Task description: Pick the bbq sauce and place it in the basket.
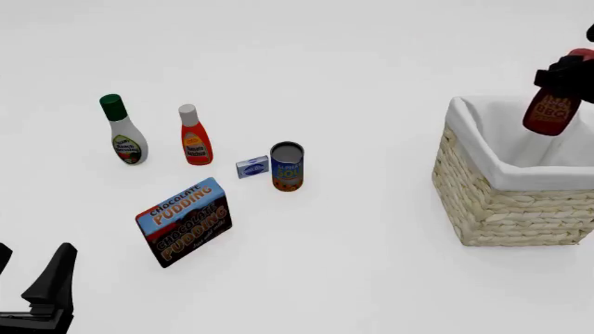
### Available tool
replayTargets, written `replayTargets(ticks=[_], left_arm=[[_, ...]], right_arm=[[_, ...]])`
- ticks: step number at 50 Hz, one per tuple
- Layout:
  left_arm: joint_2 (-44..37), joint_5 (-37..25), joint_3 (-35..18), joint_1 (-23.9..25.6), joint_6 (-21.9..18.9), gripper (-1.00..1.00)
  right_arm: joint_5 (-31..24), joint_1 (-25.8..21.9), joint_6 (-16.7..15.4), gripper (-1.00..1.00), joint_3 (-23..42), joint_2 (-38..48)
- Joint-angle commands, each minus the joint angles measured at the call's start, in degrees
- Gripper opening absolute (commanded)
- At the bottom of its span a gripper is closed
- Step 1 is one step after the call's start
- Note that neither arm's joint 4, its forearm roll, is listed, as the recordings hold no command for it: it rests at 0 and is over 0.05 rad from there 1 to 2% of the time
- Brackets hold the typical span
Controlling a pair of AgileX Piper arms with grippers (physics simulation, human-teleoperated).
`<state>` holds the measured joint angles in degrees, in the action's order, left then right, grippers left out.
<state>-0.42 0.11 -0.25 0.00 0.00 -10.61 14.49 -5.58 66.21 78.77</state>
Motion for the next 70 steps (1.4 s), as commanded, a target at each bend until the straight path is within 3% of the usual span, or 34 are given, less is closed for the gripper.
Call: replayTargets(ticks=[1,70], left_arm=[[0.0,0.0,0.0,0.0,0.0,1.0],[0.0,0.0,0.0,0.0,0.0,1.0]], right_arm=[[2.9,0.89,1.6,-1.0,-2.66,1.33],[11.9,0.87,2.53,-1.0,-3.64,16.92]])
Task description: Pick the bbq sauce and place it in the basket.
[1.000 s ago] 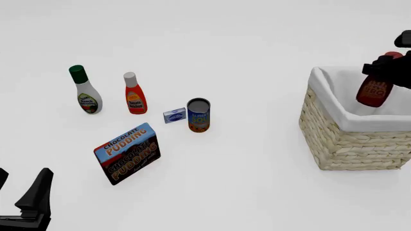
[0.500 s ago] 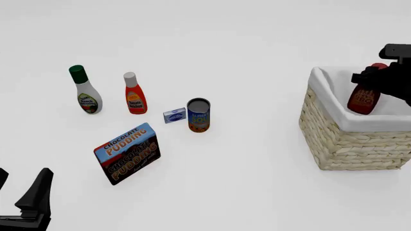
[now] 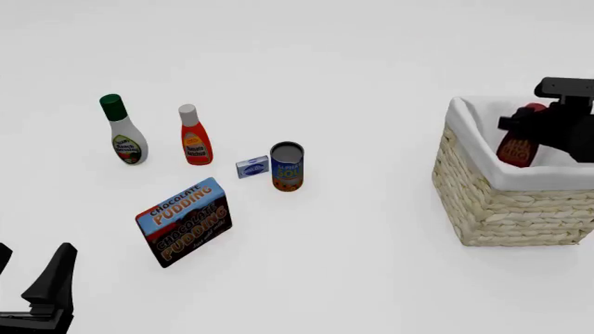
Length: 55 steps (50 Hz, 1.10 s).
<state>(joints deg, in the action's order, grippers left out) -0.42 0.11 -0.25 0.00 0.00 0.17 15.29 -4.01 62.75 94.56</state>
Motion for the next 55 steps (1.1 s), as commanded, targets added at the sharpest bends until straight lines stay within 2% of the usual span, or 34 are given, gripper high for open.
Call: replayTargets(ticks=[1,16,17,41,55], left_arm=[[0.0,0.0,0.0,0.0,0.0,1.0],[0.0,0.0,0.0,0.0,0.0,1.0],[0.0,0.0,0.0,0.0,0.0,1.0],[0.0,0.0,0.0,0.0,0.0,1.0],[0.0,0.0,0.0,0.0,0.0,1.0]], right_arm=[[1.19,0.11,0.87,-1.0,-0.16,1.28],[1.36,0.14,0.53,-1.0,0.26,2.4],[1.29,0.04,0.51,1.0,0.34,2.46],[-1.19,-1.02,0.06,1.0,1.84,-0.06],[-6.55,-3.16,-0.26,1.0,5.11,-6.63]])
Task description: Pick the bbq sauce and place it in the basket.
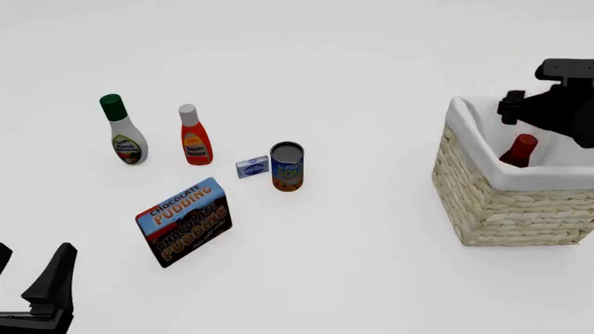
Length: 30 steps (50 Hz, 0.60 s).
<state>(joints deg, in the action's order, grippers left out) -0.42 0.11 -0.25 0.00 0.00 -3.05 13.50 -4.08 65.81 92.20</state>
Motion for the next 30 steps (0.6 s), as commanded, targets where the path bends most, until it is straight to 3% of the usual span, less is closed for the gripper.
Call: replayTargets(ticks=[1,30], left_arm=[[0.0,0.0,0.0,0.0,0.0,1.0],[0.0,0.0,0.0,0.0,0.0,1.0]], right_arm=[[-3.67,-1.53,-0.24,1.0,2.24,-4.76],[-7.67,-3.78,-0.11,1.0,4.6,-13.56]])
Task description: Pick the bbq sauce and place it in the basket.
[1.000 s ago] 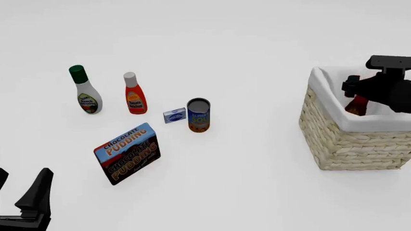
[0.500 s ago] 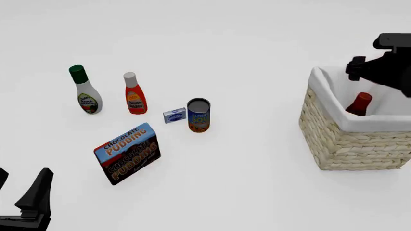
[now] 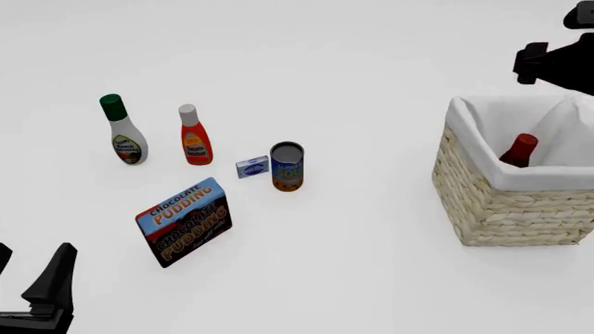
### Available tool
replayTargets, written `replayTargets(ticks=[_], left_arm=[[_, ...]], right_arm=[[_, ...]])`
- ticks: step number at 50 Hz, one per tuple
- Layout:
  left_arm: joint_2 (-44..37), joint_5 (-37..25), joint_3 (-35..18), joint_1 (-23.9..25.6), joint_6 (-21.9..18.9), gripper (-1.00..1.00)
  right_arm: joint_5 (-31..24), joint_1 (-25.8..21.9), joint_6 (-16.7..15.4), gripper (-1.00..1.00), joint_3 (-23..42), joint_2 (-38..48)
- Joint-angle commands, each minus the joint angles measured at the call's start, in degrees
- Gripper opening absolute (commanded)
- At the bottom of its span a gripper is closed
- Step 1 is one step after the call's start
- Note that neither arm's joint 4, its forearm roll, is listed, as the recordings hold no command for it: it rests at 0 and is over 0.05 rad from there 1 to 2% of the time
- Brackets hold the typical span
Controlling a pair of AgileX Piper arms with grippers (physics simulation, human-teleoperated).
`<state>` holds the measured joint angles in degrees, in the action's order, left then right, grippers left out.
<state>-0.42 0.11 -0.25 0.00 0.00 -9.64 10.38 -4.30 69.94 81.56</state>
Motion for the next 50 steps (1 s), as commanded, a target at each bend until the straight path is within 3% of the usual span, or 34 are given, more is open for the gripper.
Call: replayTargets(ticks=[1,50], left_arm=[[0.0,0.0,0.0,0.0,0.0,1.0],[0.0,0.0,0.0,0.0,0.0,1.0]], right_arm=[[-1.19,-0.68,0.16,1.0,0.49,-3.2],[-7.54,-2.21,1.83,1.0,-4.86,-25.81]])
